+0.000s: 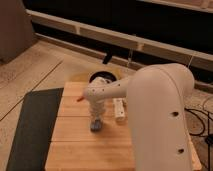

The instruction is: Wipe the white sponge on the table

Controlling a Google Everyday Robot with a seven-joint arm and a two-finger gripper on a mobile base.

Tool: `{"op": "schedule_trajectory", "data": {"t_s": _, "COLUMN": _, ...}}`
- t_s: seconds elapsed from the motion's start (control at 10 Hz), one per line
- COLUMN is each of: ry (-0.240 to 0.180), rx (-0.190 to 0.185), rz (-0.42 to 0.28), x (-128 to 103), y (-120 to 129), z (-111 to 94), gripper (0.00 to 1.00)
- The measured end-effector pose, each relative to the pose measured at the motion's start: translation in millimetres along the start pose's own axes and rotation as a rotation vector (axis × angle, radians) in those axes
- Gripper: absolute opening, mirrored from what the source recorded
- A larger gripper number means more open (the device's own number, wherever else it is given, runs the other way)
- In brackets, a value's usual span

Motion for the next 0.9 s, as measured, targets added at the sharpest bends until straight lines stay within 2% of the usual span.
{"op": "schedule_trajectory", "data": {"t_s": 0.5, "ry": -0.005, "rx": 0.033, "rz": 0.045, "x": -37, "y": -43, "z": 8, "gripper": 0.00}}
{"op": "schedule_trajectory", "data": {"t_s": 0.7, "ry": -0.050, "rx": 0.033, "rz": 0.030, "x": -66, "y": -60, "z": 6, "gripper": 0.00}}
{"op": "schedule_trajectory", "data": {"t_s": 0.9, "ry": -0.114, "rx": 0.016, "rz": -0.010, "x": -98, "y": -62, "z": 0, "gripper": 0.00}}
